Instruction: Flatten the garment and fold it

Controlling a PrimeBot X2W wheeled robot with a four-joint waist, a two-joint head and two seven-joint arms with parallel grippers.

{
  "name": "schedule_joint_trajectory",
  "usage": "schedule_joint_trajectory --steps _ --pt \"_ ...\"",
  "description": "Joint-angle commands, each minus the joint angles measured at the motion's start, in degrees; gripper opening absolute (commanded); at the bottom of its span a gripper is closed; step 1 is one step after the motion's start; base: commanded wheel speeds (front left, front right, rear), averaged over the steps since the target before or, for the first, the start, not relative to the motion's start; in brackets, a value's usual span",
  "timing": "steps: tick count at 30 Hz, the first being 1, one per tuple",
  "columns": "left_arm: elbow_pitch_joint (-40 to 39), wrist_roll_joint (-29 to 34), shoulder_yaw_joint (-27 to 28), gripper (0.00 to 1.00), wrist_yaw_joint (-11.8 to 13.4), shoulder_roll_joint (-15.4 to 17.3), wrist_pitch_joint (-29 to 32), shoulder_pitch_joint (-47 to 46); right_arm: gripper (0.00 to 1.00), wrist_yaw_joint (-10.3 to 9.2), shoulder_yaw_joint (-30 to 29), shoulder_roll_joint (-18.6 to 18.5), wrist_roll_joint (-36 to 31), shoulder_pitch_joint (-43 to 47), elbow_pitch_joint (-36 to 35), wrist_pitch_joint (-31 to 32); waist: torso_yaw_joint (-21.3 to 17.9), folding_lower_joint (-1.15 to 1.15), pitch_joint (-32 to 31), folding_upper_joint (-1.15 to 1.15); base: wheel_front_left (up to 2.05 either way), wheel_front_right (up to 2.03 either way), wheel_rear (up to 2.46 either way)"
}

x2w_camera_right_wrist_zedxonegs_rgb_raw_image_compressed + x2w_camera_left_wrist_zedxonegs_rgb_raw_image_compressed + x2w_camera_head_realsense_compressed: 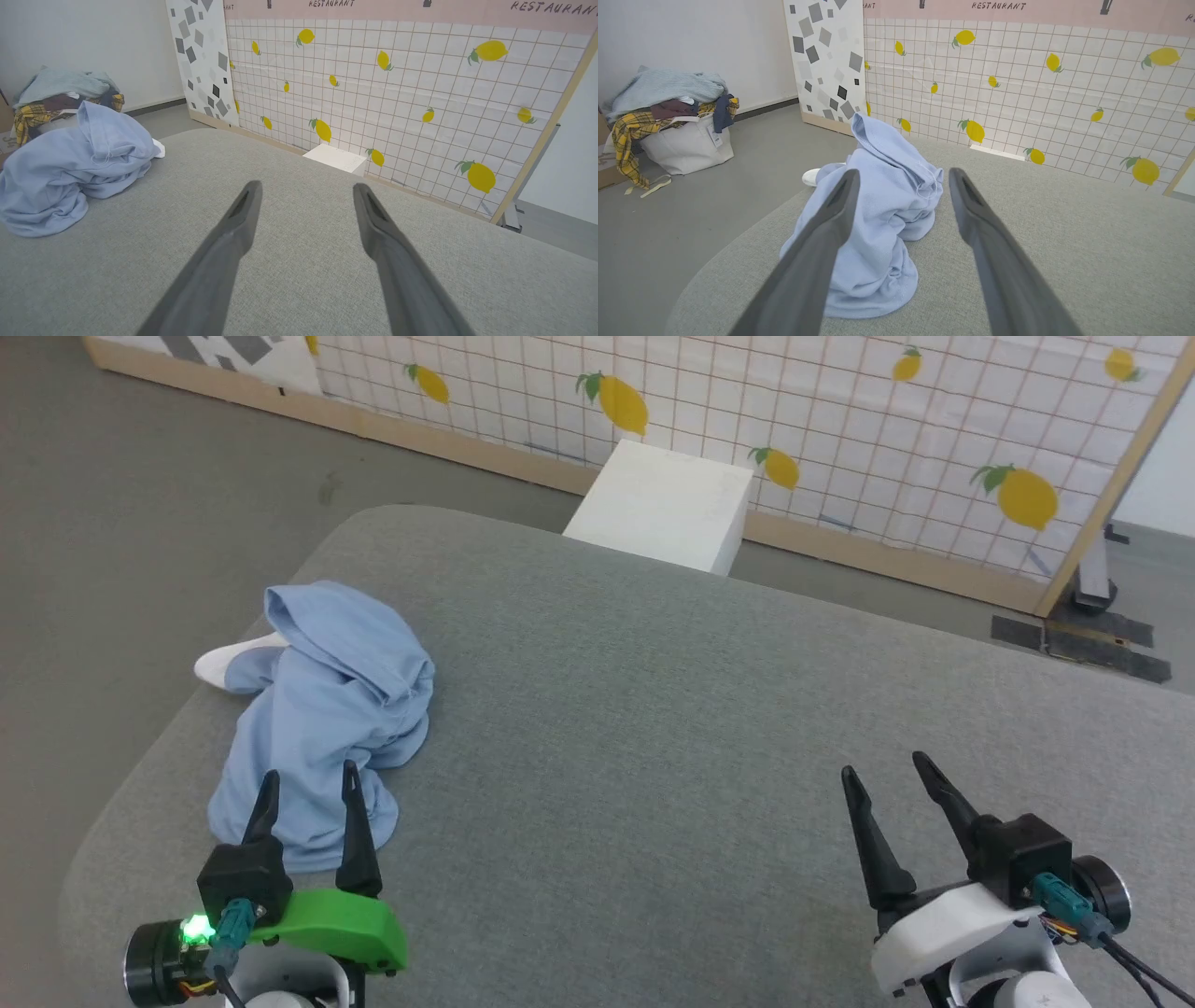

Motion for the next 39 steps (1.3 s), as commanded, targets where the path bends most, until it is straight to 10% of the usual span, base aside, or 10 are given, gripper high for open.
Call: schedule_joint_trajectory --steps 1,39 --pt "0.07 -0.73 -0.2 1.0 0.64 0.46 -0.58 1.0 1.0 -0.06 0.26 0.03 0.45 -0.91 0.33 -0.72 0.89 0.0 -0.16 0.0 0.0 0.0 0.0" --pt "1.27 -4.77 -1.71 1.0 5.19 2.43 -4.2 2.22 1.0 -0.08 2.85 0.05 3.55 -1.39 3.96 -3.81 12.07 0.0 -1.36 0.0 0.0 0.0 0.0"
